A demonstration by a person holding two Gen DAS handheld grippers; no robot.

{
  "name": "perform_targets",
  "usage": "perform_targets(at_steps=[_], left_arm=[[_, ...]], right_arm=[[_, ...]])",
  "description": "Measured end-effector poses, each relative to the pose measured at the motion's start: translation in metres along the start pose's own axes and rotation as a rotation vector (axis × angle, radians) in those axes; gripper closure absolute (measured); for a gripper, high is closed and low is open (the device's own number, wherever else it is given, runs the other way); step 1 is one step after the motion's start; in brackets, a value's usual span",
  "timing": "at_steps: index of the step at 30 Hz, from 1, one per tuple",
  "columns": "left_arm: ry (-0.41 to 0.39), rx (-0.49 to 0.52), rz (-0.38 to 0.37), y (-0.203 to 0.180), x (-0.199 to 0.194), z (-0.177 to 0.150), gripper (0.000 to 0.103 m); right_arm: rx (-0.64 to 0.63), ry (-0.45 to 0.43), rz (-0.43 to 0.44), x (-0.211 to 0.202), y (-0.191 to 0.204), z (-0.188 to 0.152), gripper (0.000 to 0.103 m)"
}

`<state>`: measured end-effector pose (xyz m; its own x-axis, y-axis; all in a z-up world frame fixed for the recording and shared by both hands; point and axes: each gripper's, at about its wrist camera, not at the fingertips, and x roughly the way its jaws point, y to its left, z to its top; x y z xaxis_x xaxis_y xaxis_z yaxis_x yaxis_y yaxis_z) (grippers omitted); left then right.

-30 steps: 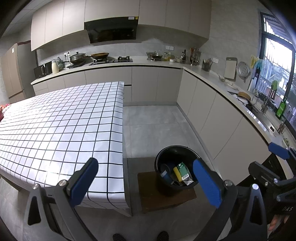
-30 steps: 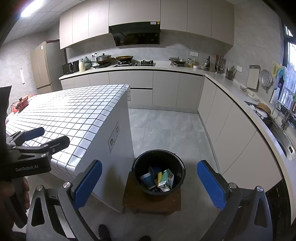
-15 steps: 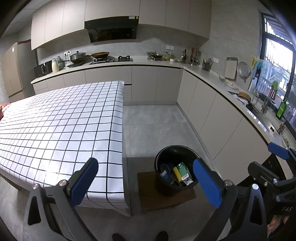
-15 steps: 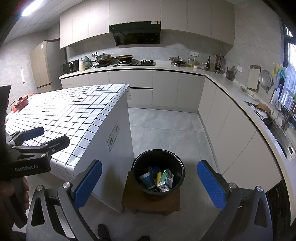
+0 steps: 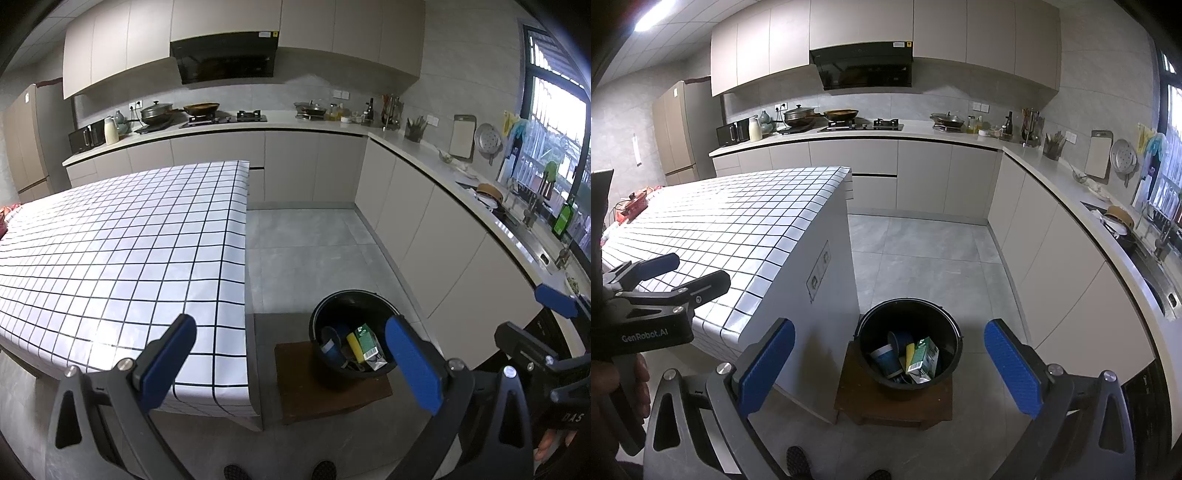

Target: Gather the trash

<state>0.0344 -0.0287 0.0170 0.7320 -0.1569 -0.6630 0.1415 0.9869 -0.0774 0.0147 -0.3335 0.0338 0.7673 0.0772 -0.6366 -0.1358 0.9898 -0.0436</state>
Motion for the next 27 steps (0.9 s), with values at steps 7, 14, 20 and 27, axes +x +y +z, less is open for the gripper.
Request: perform_targets(at_steps=[7, 14, 20, 27], left_arm=[[0.005, -0.005, -0.002, 0.002, 0.001, 0.000, 0.000], [0.006, -0.008, -0.002, 0.001, 0.003, 0.000, 0.000], [0.015, 0.007, 0.001, 0.000, 0.006, -0.001, 0.000], [-0.005, -0.028, -0.029, 0.010, 0.007, 0.000, 0.000]], right_arm=[[-0.002, 0.002, 0.001, 0.001, 0.000, 0.001, 0.000], [0.000, 0.002, 0.003, 0.003, 0.000, 0.002, 0.000], [-0.001, 0.004, 0.004, 0.005, 0.000, 0.002, 0.000], [-0.002, 0.008, 0.002, 0.008, 0.001, 0.002, 0.000]])
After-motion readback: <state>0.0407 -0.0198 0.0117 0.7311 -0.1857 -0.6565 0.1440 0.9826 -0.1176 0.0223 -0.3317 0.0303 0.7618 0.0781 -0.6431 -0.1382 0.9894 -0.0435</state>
